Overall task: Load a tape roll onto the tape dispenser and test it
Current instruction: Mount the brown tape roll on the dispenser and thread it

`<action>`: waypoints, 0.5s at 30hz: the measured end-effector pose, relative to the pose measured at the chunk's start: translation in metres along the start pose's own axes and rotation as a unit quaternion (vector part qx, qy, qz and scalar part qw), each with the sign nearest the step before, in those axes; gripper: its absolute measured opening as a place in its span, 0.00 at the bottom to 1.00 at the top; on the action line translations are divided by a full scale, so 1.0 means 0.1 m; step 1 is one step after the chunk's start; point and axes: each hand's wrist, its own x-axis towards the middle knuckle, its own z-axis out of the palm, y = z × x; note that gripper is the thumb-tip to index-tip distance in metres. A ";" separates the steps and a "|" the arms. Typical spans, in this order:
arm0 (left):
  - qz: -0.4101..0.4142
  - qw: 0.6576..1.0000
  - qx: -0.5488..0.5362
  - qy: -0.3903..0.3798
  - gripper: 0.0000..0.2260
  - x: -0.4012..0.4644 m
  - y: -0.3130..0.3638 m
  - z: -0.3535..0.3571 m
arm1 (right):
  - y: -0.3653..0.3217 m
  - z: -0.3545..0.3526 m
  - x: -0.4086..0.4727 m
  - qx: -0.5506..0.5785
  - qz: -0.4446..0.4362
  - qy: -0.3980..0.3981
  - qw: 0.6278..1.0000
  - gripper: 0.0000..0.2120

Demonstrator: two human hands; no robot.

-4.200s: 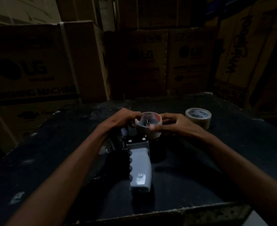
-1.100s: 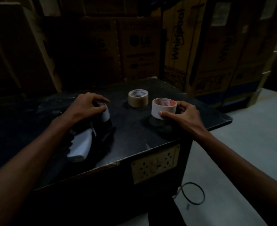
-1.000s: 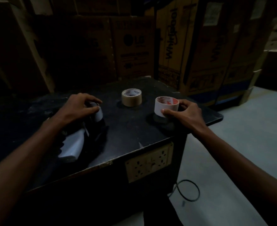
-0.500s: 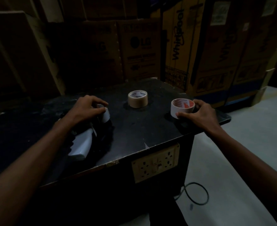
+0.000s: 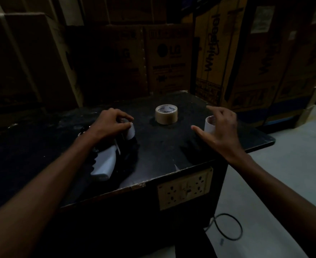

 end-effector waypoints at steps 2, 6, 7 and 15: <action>-0.007 1.000 -0.008 0.004 0.11 0.00 0.00 0.01 | -0.18 0.09 0.03 0.003 -0.027 -0.022 0.999 0.36; -0.021 1.000 -0.022 0.005 0.13 0.00 -0.01 0.01 | -0.53 0.31 0.11 0.007 -0.066 -0.082 0.994 0.32; -0.022 0.999 -0.030 0.005 0.13 -0.01 -0.01 0.01 | -0.61 0.36 0.13 0.004 -0.069 -0.101 0.992 0.31; -0.047 0.990 -0.128 0.038 0.14 -0.06 -0.18 -0.12 | -1.19 0.70 0.11 0.139 -0.060 -0.231 0.961 0.25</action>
